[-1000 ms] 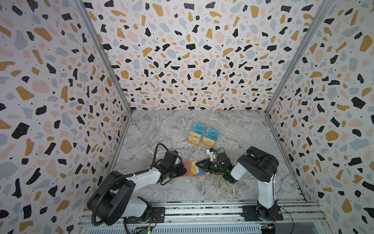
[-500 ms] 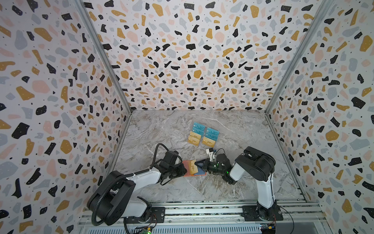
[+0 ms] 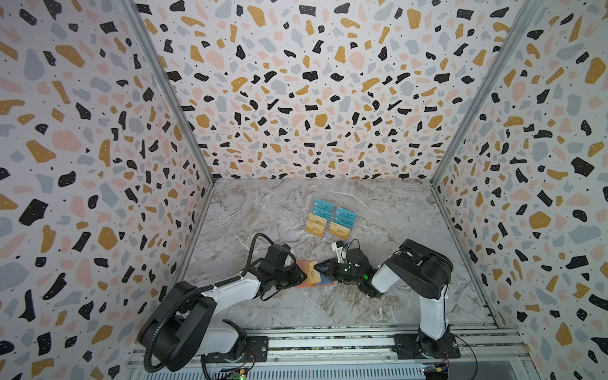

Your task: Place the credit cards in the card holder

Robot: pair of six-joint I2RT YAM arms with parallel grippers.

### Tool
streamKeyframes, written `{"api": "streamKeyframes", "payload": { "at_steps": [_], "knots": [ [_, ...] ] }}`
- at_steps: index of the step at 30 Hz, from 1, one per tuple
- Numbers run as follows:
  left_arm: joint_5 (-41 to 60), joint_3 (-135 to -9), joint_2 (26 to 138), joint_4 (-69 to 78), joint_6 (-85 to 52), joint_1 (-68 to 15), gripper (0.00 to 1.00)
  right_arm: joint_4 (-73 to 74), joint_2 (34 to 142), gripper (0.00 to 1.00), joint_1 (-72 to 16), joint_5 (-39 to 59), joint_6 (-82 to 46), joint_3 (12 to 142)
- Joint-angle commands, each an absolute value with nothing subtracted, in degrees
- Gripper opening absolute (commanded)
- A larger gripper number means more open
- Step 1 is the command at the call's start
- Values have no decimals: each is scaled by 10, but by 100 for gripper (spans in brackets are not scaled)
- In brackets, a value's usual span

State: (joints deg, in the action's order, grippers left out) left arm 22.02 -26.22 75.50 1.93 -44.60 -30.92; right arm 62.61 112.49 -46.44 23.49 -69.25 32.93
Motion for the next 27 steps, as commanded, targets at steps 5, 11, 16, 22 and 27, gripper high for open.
{"api": "streamKeyframes", "payload": {
  "at_steps": [5, 11, 16, 22, 27],
  "knots": [
    [126, -290, 716, -53, -433, -297, 41, 471, 1081, 38, -471, 227, -622, 349],
    [112, -297, 732, -72, -407, -294, 42, 347, 1065, 40, -482, 227, -567, 393],
    [143, -287, 741, -32, -412, -294, 39, 276, 1058, 41, -498, 208, -532, 425],
    [155, -270, 727, 9, -436, -294, 30, 284, 1063, 44, -501, 234, -551, 438],
    [159, -244, 715, 33, -453, -294, 28, 291, 1047, 49, -511, 211, -584, 428]
  ]
}}
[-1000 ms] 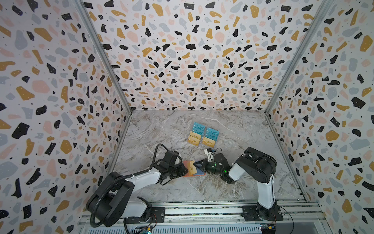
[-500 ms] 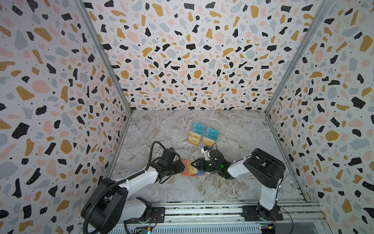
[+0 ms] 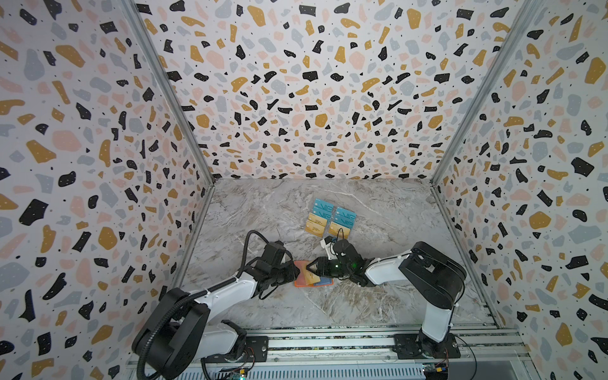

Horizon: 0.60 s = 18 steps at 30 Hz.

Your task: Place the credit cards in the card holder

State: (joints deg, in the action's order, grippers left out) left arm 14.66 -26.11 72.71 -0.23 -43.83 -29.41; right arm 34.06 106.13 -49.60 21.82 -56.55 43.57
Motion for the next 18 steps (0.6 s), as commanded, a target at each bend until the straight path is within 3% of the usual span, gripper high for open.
{"api": "streamKeyframes", "payload": {
  "at_steps": [1, 11, 18],
  "knots": [
    [160, -238, 713, 38, -458, -294, 28, 290, 1043, 50, -513, 203, -589, 426],
    [169, -220, 712, 73, -482, -314, 17, 314, 1017, 55, -522, 194, -653, 398],
    [174, -214, 710, 87, -495, -321, 17, 313, 1045, 58, -535, 194, -649, 426]
  ]
}}
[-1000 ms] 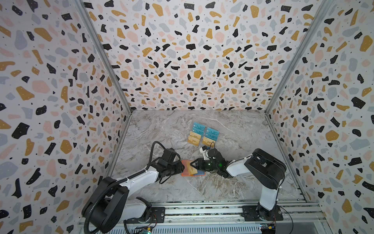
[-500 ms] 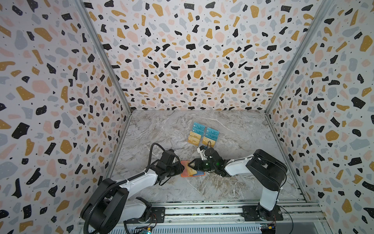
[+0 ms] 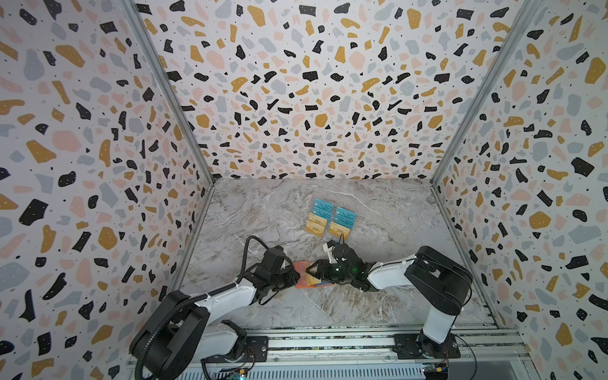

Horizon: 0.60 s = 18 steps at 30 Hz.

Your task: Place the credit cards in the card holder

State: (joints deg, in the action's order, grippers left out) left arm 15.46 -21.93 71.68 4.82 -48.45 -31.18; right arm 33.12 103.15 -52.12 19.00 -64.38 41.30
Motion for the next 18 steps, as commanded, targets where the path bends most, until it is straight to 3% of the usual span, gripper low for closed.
{"api": "streamKeyframes", "payload": {
  "at_steps": [1, 9, 18],
  "knots": [
    [173, -214, 709, 86, -495, -320, 17, 303, 1046, 63, -537, 192, -642, 430],
    [167, -220, 703, 69, -491, -320, 17, 158, 1002, 70, -544, 120, -526, 463],
    [194, -226, 726, 86, -485, -320, 17, 182, 1048, 69, -544, 206, -485, 497]
  ]
}}
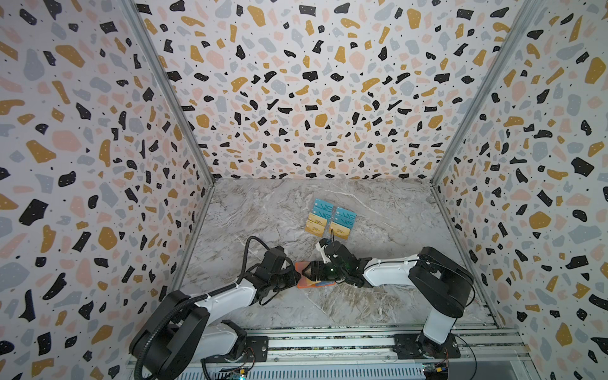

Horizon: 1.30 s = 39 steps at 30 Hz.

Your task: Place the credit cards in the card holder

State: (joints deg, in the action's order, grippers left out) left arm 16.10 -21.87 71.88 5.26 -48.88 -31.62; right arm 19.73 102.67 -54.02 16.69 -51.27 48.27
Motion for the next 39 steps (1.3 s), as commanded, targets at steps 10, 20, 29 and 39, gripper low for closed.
{"api": "streamKeyframes", "payload": {
  "at_steps": [10, 20, 29, 39],
  "knots": [
    [199, -218, 720, 91, -488, -318, 18, 223, 1046, 70, -531, 268, -495, 490],
    [192, -221, 736, 85, -485, -317, 27, 65, 989, 72, -521, 176, -416, 513],
    [168, -247, 721, 47, -472, -317, 21, 37, 1004, 72, -515, 189, -394, 521],
    [182, -274, 764, 49, -453, -317, 1, -22, 1012, 72, -508, 184, -342, 548]
  ]
}}
